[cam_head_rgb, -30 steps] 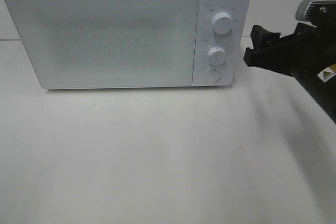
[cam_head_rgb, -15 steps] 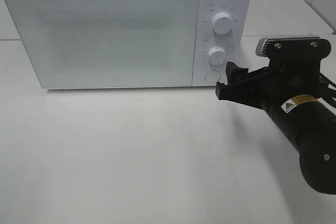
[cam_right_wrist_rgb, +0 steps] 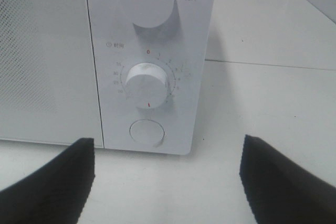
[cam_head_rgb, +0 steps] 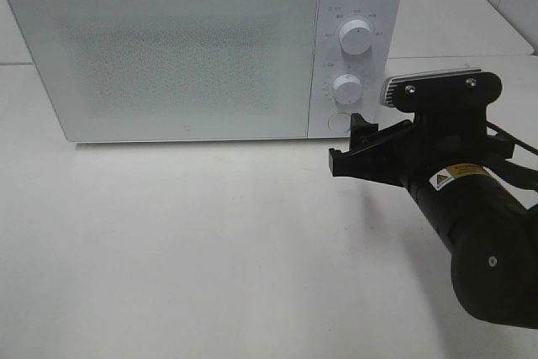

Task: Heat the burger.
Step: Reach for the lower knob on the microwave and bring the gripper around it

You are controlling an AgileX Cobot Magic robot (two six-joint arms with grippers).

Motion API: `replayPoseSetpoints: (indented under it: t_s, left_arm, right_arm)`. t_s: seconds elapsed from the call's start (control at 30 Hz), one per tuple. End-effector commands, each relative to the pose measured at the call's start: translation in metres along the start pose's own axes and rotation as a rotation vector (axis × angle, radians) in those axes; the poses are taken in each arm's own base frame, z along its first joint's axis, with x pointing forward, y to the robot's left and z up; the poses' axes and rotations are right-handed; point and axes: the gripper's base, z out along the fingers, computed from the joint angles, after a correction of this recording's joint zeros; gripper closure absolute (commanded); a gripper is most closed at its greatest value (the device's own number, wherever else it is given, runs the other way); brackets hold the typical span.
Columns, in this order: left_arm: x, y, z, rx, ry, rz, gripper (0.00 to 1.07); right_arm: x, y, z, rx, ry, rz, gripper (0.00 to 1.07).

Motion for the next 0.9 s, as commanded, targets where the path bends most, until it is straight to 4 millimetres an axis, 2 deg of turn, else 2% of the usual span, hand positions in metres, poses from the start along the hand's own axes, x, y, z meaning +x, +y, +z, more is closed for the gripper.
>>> replayPoseSetpoints:
  t_s: [0.03,0.23,0.27,0.4,0.57,0.9]
  left_arm:
    - [0.002,0.0,-0.002,-0.005,-0.035,-0.003,0.07]
    - [0.002,0.0,-0.002,-0.005,-0.035,-0.003,0.07]
    - [0.002,0.0,-0.002,-0.005,-0.035,-0.003,0.07]
    - [0.002,0.0,-0.002,-0.005,-0.035,-0.003,0.07]
    - [0.002,0.0,-0.002,-0.005,-0.035,-0.003,0.07]
    - [0.002,0.0,-0.002,-0.005,-0.035,-0.003,0.07]
  right_arm:
    - [-0.022,-0.001,0.001,0.07,-0.197,0.004,0.32]
    - [-0.025,0.005,0.009,0.075,-0.209,0.014,0.32]
    - [-0.023,0.006,0.017,0.085,-0.205,0.009,0.32]
    - [-0.019,0.012,0.027,0.088,-0.199,0.005,0.32]
    - [-0.019,0.02,0.049,0.087,-0.212,0.013,0.32]
    - [-0.018,0.02,0.076,0.103,-0.22,0.054,0.32]
